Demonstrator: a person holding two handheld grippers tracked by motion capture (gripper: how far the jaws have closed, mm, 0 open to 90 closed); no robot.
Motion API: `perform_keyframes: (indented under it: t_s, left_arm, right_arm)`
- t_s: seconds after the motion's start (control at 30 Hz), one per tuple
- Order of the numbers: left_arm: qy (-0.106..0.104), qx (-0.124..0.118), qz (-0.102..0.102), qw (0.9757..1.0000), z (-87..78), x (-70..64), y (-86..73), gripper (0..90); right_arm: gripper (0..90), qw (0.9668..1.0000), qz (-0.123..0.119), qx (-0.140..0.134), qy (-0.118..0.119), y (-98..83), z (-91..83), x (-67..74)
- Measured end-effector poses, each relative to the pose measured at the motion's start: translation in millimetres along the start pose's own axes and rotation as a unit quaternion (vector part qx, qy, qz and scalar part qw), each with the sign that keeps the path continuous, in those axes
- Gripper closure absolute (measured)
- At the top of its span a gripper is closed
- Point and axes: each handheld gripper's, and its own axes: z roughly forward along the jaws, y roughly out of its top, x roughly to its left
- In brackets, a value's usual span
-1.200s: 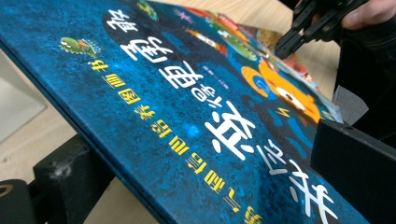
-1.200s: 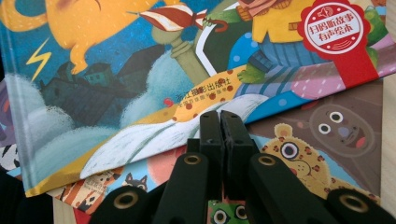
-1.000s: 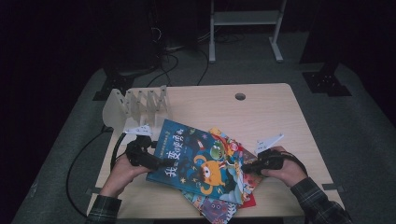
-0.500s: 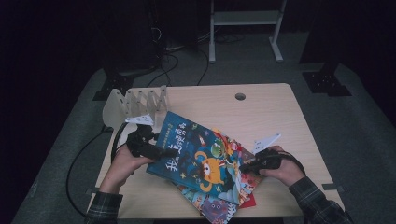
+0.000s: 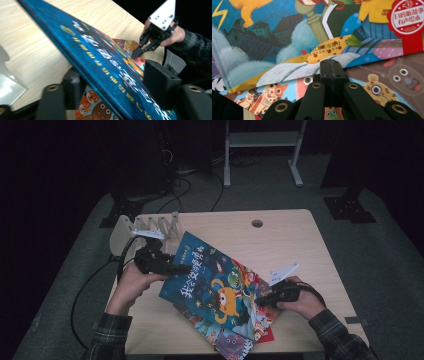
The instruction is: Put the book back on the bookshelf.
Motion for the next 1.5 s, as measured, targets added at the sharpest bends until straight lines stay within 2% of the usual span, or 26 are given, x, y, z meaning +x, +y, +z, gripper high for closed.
perform_keyframes:
  t_s: [0.17, 0.33, 0.5, 0.63, 0.7, 0.8, 0.83, 0.87, 1.0, 1.03, 1.2, 1.4, 1.5]
  left_arm:
    - [0.002, 0.007, -0.017, 0.9998, -2.2, 1.7, 9.1, 49.4]
    - [0.003, 0.019, -0.026, 0.9995, -3.0, 4.2, 16.4, 58.8]
    - [0.004, 0.027, -0.043, 0.9987, -3.1, 5.0, 23.4, 62.0]
    - [0.005, 0.034, -0.043, 0.9985, -2.8, 4.1, 29.3, 63.1]
    - [0.005, 0.04, -0.039, 0.9984, -2.1, 3.4, 32.9, 63.2]
    - [0.004, 0.044, -0.038, 0.9983, -0.4, 2.1, 36.7, 63.3]
    - [0.004, 0.044, -0.039, 0.9983, 0.1, 1.8, 37.4, 63.6]
    - [0.005, 0.045, -0.037, 0.9983, 0.6, 1.9, 38.5, 63.6]
    - [0.003, 0.05, -0.035, 0.9981, 2.4, 0.9, 42.6, 64.0]
    - [0.003, 0.051, -0.034, 0.9981, 2.8, 0.8, 43.4, 64.1]
    - [-0.001, 0.055, -0.035, 0.9979, 5.4, 2.1, 47.6, 64.7]
    - [-0.001, 0.054, -0.039, 0.9978, 4.5, 2.6, 53.4, 66.6]
    - [0.005, 0.056, -0.037, 0.9977, 1.4, 0.1, 58.4, 67.6]
  right_arm:
    - [89.2, 1.0, -0.002, 0.0, 0.007, 1.6, 2.2, 2.7]
    - [89.2, 0.9999, -0.004, 0.002, 0.011, 2.3, 3.1, 4.0]
    - [89.1, 0.9998, -0.009, 0.004, 0.015, 3.4, 4.4, 5.8]
    - [88.2, 0.9997, -0.013, 0.004, 0.019, 4.2, 5.7, 7.6]
    - [83.9, 0.9996, -0.015, 0.005, 0.022, 5.2, 5.3, 6.4]
    - [82.9, 0.9999, -0.006, -0.009, 0.008, 6.5, 2.2, -1.1]
    - [83.0, 0.9998, -0.004, -0.017, -0.008, 7.3, -0.2, -6.9]
    - [82.8, 0.9996, 0.001, -0.023, -0.014, 8.0, -1.9, -10.1]
    - [72.3, 0.9966, 0.039, -0.067, -0.027, 10.9, -10.4, -29.9]
    - [69.3, 0.9959, 0.044, -0.071, -0.034, 10.8, -10.9, -33.5]
    - [55.1, 0.9926, 0.053, -0.088, -0.064, 11.3, -12.6, -44.6]
    - [46.7, 0.9861, 0.067, -0.11, -0.106, 7.6, -19.6, -52.1]
    - [44.5, 0.9789, 0.085, -0.114, -0.147, 3.8, -25.5, -58.0]
